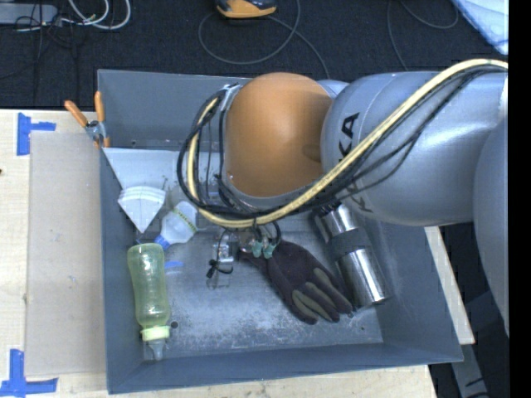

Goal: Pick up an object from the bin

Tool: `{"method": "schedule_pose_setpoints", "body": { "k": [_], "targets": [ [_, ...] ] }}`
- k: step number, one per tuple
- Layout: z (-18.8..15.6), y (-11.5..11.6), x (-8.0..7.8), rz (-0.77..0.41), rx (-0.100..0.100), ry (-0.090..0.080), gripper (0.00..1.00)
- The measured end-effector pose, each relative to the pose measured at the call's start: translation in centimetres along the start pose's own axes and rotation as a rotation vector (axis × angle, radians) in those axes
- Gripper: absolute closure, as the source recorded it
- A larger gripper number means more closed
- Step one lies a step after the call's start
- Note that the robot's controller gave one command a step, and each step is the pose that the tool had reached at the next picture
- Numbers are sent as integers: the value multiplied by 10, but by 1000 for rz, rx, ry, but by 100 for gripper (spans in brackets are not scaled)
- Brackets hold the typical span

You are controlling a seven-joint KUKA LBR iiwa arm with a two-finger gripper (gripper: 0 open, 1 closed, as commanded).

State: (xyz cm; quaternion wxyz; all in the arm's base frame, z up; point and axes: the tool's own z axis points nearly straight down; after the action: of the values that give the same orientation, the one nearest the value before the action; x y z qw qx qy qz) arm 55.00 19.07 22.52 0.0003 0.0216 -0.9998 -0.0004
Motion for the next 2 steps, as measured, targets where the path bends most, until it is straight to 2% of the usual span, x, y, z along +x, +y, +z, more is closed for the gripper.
{"method": "schedule_pose_setpoints", "body": {
  "k": [1,2],
  "targets": [
    [10,-1,-13,-32,3,6,0],
    [-35,14,-8,-95,2,8,0]
  ]
}}
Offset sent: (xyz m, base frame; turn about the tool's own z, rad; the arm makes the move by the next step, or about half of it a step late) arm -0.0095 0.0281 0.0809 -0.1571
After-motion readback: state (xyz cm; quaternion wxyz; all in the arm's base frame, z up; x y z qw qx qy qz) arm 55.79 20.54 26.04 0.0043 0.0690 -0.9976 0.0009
